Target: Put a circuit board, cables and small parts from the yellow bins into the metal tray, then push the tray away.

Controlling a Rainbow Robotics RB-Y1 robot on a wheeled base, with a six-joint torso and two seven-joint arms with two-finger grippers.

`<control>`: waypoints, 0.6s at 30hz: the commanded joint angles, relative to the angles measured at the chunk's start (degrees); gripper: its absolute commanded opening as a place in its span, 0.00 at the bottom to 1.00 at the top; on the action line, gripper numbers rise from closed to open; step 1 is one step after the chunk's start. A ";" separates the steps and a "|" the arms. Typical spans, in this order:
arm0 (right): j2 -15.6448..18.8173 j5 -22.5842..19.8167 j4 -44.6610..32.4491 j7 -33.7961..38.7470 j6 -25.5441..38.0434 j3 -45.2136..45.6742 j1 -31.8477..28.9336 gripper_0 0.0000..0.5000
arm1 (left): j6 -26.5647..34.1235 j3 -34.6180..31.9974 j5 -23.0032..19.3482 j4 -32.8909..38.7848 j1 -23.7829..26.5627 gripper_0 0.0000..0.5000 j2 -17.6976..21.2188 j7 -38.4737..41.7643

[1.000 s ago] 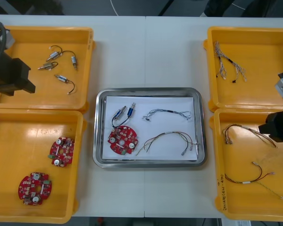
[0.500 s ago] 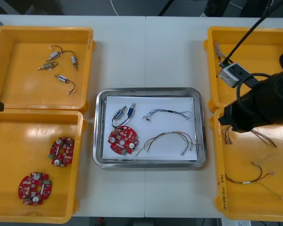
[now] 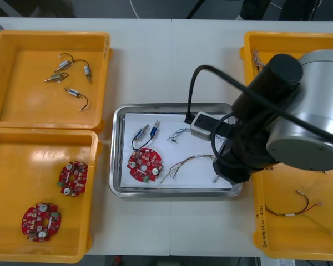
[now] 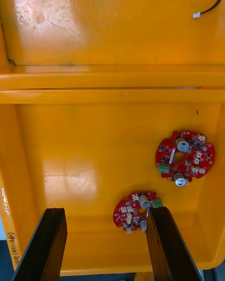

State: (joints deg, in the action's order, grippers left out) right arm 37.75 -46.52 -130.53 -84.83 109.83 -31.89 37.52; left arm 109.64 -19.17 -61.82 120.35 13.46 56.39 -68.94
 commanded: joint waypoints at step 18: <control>-6.64 6.26 8.97 3.18 -16.93 -25.59 10.03 1.00 | 0.36 -1.48 1.52 1.64 -0.63 1.00 2.40 -0.66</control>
State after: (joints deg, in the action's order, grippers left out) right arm 32.09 -40.63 -122.33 -82.56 95.28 -53.79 44.65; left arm 109.64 -19.17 -60.85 120.41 13.46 56.39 -68.94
